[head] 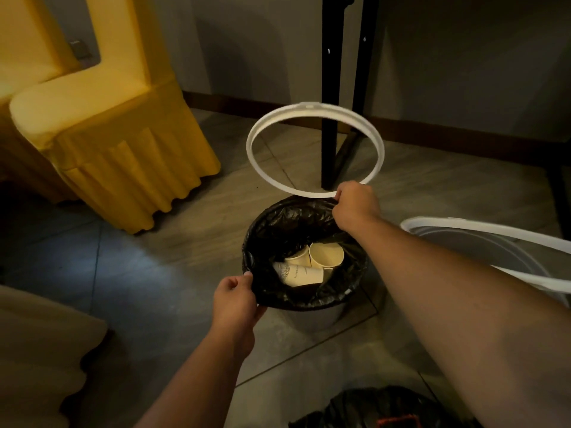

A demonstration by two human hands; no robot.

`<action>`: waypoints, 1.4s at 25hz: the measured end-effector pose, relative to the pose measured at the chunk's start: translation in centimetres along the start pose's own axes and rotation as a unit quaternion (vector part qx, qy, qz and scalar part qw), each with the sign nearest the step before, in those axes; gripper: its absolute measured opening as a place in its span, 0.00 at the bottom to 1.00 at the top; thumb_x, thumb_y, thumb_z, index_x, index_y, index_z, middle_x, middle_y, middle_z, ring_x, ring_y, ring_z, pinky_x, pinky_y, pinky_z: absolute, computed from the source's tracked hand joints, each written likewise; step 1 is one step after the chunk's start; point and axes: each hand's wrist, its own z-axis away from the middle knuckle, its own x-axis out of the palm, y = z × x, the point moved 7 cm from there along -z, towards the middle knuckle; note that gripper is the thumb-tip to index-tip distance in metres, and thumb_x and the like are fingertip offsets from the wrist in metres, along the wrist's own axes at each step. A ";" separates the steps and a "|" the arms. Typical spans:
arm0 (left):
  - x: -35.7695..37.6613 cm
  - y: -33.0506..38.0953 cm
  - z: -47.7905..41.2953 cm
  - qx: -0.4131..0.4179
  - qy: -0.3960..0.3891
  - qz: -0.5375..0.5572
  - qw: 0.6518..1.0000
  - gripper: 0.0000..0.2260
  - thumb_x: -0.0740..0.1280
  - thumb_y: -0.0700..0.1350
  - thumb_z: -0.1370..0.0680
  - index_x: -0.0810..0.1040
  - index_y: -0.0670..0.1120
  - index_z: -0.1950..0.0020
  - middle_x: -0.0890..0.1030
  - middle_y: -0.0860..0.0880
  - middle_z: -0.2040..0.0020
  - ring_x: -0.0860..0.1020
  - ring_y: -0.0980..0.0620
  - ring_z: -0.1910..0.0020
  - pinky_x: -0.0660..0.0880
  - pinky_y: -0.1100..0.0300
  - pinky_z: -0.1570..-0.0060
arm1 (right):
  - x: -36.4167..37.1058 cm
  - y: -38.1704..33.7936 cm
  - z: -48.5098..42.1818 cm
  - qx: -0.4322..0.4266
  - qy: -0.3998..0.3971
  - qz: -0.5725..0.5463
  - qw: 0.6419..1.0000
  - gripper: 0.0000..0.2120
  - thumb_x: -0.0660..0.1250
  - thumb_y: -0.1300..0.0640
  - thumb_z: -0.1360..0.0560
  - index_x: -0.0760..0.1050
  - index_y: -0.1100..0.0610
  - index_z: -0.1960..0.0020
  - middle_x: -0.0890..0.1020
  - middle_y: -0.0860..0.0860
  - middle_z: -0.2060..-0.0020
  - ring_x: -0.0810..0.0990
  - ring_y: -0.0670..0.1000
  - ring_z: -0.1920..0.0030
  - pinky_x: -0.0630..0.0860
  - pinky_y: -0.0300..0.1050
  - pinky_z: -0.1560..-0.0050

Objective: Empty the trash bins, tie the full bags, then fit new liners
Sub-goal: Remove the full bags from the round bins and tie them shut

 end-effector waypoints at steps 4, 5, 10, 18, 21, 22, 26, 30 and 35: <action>-0.2 1.9 0.4 0.039 -0.014 0.005 0.999 0.08 0.62 0.46 0.13 0.75 0.43 0.47 0.83 0.41 0.43 0.82 0.44 0.43 0.80 0.54 0.56 | 0.3 0.3 -0.1 0.021 -0.010 0.016 1.000 0.11 0.74 0.60 0.23 0.82 0.57 0.41 0.82 0.58 0.48 0.83 0.59 0.47 0.81 0.49 0.53; -0.1 2.3 0.5 0.050 -0.019 0.004 0.999 0.08 0.62 0.46 0.13 0.75 0.43 0.46 0.83 0.41 0.43 0.82 0.44 0.42 0.81 0.53 0.54 | 0.3 0.3 0.0 0.025 -0.013 0.008 1.000 0.11 0.74 0.61 0.23 0.82 0.57 0.41 0.82 0.58 0.49 0.83 0.59 0.48 0.83 0.51 0.51; 0.7 3.4 1.4 0.099 -0.043 -0.012 0.994 0.08 0.63 0.46 0.13 0.76 0.41 0.47 0.82 0.36 0.41 0.82 0.39 0.40 0.83 0.43 0.43 | -0.4 -0.5 0.0 0.014 -0.017 -0.047 0.999 0.06 0.73 0.59 0.23 0.84 0.54 0.46 0.82 0.53 0.53 0.83 0.58 0.50 0.84 0.53 0.50; 1.1 3.7 1.5 0.125 -0.071 -0.027 0.989 0.06 0.67 0.41 0.17 0.76 0.43 0.54 0.78 0.42 0.55 0.75 0.44 0.53 0.76 0.42 0.51 | -0.3 -0.8 -0.1 0.060 -0.091 -0.139 0.984 0.11 0.63 0.54 0.18 0.81 0.59 0.46 0.82 0.57 0.52 0.82 0.57 0.53 0.77 0.49 0.58; 0.9 3.7 1.2 0.130 -0.064 -0.032 0.989 0.05 0.68 0.38 0.19 0.74 0.43 0.54 0.73 0.43 0.59 0.69 0.45 0.55 0.70 0.46 0.55 | 0.1 -1.1 -0.3 0.064 -0.127 -0.116 0.983 0.12 0.62 0.54 0.17 0.80 0.59 0.43 0.82 0.57 0.50 0.80 0.55 0.56 0.72 0.47 0.63; 0.8 3.9 1.1 0.131 -0.061 -0.030 0.989 0.05 0.68 0.37 0.19 0.74 0.43 0.54 0.73 0.43 0.60 0.69 0.45 0.55 0.70 0.46 0.56 | 0.4 -1.2 -0.3 0.065 -0.142 -0.113 0.981 0.12 0.62 0.54 0.17 0.80 0.60 0.42 0.82 0.58 0.50 0.79 0.55 0.56 0.74 0.47 0.61; 0.6 3.4 0.8 0.097 -0.081 -0.011 0.992 0.14 0.67 0.32 0.20 0.78 0.44 0.37 0.81 0.38 0.50 0.80 0.38 0.50 0.81 0.44 0.46 | 1.2 -2.1 0.2 0.037 -0.204 -0.135 0.969 0.15 0.65 0.51 0.17 0.78 0.60 0.37 0.82 0.55 0.44 0.79 0.54 0.50 0.75 0.49 0.47; 0.5 3.4 1.0 0.117 -0.083 -0.061 0.988 0.12 0.61 0.31 0.21 0.82 0.43 0.52 0.84 0.42 0.57 0.80 0.41 0.52 0.78 0.50 0.57 | 0.2 -3.8 0.6 -0.001 -0.266 -0.133 0.955 0.17 0.64 0.37 0.18 0.79 0.51 0.50 0.82 0.50 0.51 0.79 0.51 0.52 0.69 0.45 0.59; -0.6 3.5 0.4 0.092 -0.063 -0.037 0.993 0.06 0.64 0.35 0.23 0.75 0.45 0.55 0.79 0.43 0.55 0.77 0.43 0.54 0.75 0.49 0.58 | -2.6 -4.6 0.0 -0.001 -0.259 -0.119 0.959 0.33 0.66 0.26 0.26 0.84 0.54 0.41 0.85 0.54 0.45 0.83 0.57 0.45 0.76 0.49 0.50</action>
